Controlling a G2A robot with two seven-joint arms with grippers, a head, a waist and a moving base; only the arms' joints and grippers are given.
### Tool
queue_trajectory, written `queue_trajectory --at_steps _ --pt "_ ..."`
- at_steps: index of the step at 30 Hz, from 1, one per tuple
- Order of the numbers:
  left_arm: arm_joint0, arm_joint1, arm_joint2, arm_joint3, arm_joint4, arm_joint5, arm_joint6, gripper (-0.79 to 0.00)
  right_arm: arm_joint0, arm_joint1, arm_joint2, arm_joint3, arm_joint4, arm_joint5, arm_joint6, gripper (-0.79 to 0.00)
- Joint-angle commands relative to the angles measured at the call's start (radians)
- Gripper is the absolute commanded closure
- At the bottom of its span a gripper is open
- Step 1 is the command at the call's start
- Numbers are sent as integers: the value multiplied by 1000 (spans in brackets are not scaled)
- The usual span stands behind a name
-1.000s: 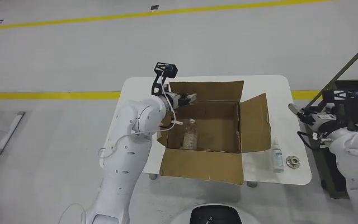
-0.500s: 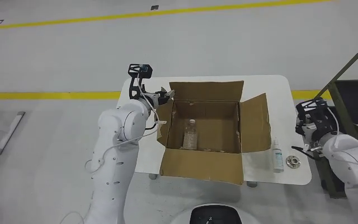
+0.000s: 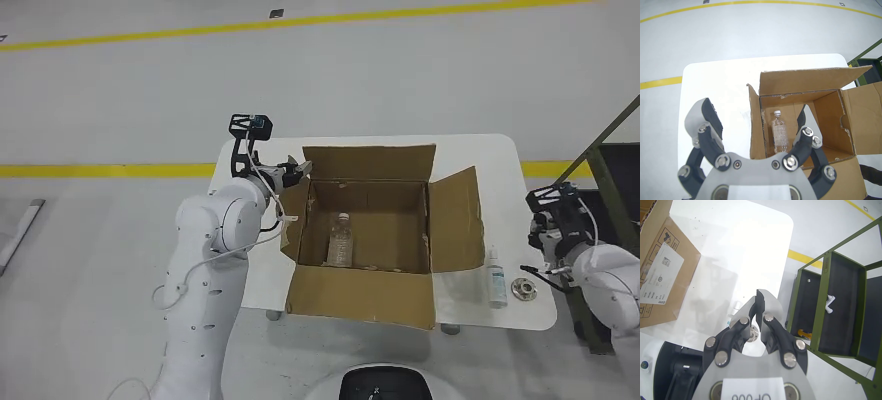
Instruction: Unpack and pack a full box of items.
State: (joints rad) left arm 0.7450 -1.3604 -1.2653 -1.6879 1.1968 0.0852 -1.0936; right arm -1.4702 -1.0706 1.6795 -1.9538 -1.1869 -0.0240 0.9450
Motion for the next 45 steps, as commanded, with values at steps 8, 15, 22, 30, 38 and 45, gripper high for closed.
queue_trajectory --at_steps 8,15,22,30,38,45 --pt "0 0 0 0 0 0 0 -785 55 -8 -59 136 96 87 241 0" --pt "0 0 0 0 0 0 0 -785 97 -12 -133 171 85 114 312 -157" --pt "0 0 0 0 0 0 0 -785 103 -15 -157 186 75 129 304 -354" --pt "0 0 0 0 0 0 0 -785 117 -22 -211 229 69 146 279 -603" --pt "0 0 0 0 0 0 0 -785 130 -28 -246 275 69 156 257 -523" --pt "0 0 0 0 0 0 0 -785 140 -32 -270 301 72 159 250 -443"
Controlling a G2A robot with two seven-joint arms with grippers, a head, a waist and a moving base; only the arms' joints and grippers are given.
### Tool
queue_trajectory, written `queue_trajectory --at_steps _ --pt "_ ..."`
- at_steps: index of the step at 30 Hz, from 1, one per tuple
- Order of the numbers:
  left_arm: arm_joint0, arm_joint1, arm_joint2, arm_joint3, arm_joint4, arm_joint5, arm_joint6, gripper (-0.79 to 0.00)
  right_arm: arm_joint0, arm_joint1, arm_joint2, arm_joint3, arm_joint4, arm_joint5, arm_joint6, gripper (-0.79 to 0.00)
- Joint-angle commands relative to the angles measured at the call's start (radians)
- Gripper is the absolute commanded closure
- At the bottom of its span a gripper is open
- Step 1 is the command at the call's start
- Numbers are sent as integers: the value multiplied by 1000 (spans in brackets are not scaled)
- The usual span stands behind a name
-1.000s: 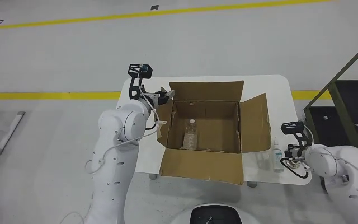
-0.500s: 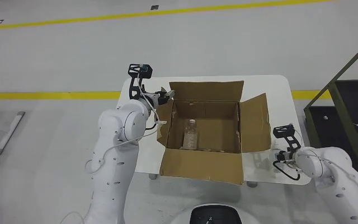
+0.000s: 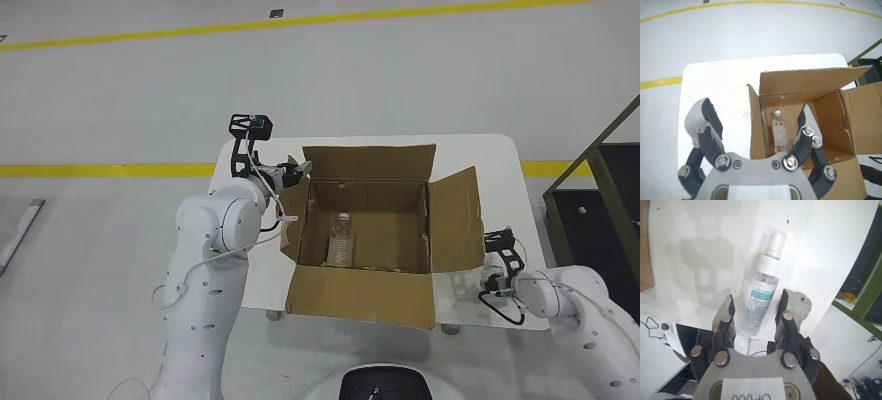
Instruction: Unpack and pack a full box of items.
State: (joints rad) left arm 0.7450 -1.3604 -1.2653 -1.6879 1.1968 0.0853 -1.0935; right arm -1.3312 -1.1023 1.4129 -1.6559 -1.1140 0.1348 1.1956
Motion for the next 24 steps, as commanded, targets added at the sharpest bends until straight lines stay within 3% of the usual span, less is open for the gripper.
queue_trajectory --at_steps 1,7,9,10,11,18,24 --pt "0 0 0 0 0 0 0 -785 2 -1 -7 5 -2 0 0 -409" --pt "0 0 0 0 0 0 0 -785 11 -4 -19 23 0 2 -5 -369" --pt "0 0 0 0 0 0 0 -785 14 -4 -22 28 0 2 -7 -317" --pt "0 0 0 0 0 0 0 -785 15 -5 -23 31 -3 2 -8 -237" --pt "0 0 0 0 0 0 0 -785 16 -5 -24 34 -3 0 -9 0" --pt "0 0 0 0 0 0 0 -785 23 -4 37 30 101 2 -24 0" --pt "18 5 1 -6 55 -32 49 -785 1 4 244 -29 428 -71 -104 0"
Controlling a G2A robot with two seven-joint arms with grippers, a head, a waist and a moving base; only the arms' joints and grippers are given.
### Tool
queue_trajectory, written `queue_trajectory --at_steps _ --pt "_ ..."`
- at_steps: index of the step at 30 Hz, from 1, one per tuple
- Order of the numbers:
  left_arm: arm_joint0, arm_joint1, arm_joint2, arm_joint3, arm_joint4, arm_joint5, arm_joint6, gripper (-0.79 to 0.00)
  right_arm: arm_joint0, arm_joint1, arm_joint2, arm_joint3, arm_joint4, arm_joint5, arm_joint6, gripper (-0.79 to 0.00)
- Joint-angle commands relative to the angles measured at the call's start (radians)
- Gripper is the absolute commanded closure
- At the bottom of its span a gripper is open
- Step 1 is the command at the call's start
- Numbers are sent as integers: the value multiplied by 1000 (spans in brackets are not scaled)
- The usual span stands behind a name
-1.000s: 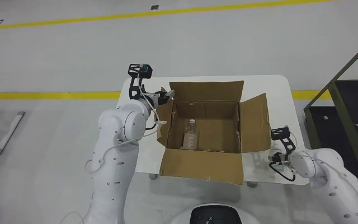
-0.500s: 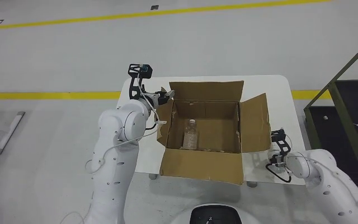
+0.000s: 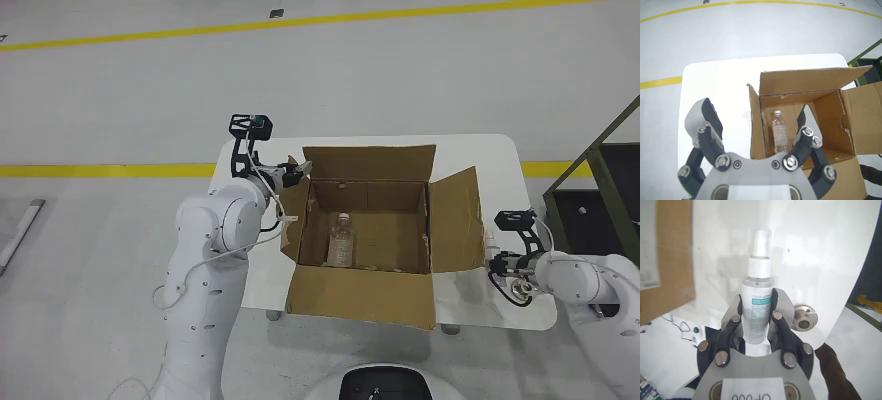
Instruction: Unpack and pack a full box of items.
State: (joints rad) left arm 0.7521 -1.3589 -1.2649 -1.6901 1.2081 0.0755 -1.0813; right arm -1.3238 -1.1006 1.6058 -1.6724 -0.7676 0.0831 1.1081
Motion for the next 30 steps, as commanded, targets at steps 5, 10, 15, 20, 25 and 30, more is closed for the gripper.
queue_trajectory --at_steps 5,10,15,20,25,30 --pt "51 15 -12 -28 213 -25 124 -785 -24 9 210 -48 349 -94 -40 0" --pt "95 25 -32 -46 327 -29 161 -785 -38 12 287 -84 554 -151 -48 0" --pt "136 31 -68 -63 367 -27 164 -785 -23 15 273 -146 702 -200 -18 0" --pt "136 30 -74 -69 372 -20 165 -785 19 16 159 -207 710 -191 -10 0" --pt "136 30 -74 -69 372 -20 165 -785 79 12 -6 -223 638 -162 -37 0" --pt "136 30 -74 -69 372 -20 165 -785 147 4 -165 -165 508 -100 -88 0"
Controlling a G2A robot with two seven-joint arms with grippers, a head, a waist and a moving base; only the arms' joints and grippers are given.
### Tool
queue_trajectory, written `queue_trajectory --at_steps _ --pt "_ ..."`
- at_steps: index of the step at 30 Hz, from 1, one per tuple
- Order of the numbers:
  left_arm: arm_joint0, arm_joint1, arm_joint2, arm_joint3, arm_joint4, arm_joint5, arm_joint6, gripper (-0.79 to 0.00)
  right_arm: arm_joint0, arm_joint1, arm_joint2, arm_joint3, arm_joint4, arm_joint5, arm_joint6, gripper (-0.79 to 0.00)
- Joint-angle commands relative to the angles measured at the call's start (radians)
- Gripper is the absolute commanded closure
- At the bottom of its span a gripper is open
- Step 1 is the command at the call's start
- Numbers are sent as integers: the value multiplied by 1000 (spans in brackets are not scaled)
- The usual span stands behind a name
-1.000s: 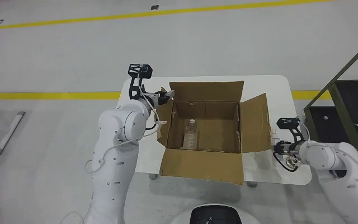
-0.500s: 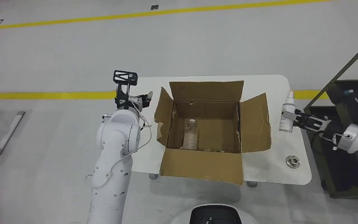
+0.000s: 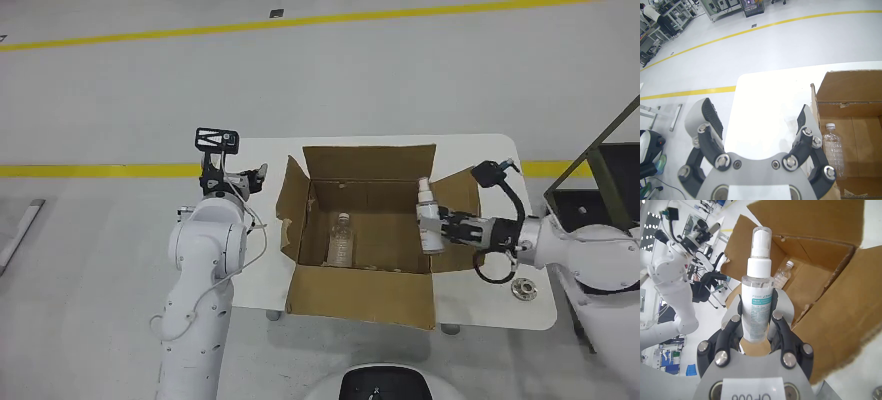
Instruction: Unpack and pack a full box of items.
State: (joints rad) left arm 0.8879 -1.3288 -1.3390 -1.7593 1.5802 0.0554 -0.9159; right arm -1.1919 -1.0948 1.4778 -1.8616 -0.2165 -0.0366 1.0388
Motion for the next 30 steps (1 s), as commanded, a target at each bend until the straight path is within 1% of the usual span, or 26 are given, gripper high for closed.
queue_trajectory --at_steps 1,6,18,22,26,28,30 --pt "0 0 0 0 0 0 0 -785 30 -6 -65 44 -45 35 -34 0" --pt "0 0 0 0 0 0 0 -785 97 -20 -176 160 -80 94 -85 0" --pt "0 0 0 0 0 0 0 -785 97 -20 -176 160 -80 94 -85 0" --pt "0 0 0 0 0 0 0 -785 74 -21 -185 167 -74 104 -130 0" --pt "0 0 0 0 0 0 0 -785 108 -42 -267 220 -41 139 -218 0" --pt "0 0 0 0 0 0 0 -785 146 -56 -326 263 -33 163 -259 0" --pt "0 0 0 0 0 0 0 -785 192 -74 -389 306 -33 209 -291 0"
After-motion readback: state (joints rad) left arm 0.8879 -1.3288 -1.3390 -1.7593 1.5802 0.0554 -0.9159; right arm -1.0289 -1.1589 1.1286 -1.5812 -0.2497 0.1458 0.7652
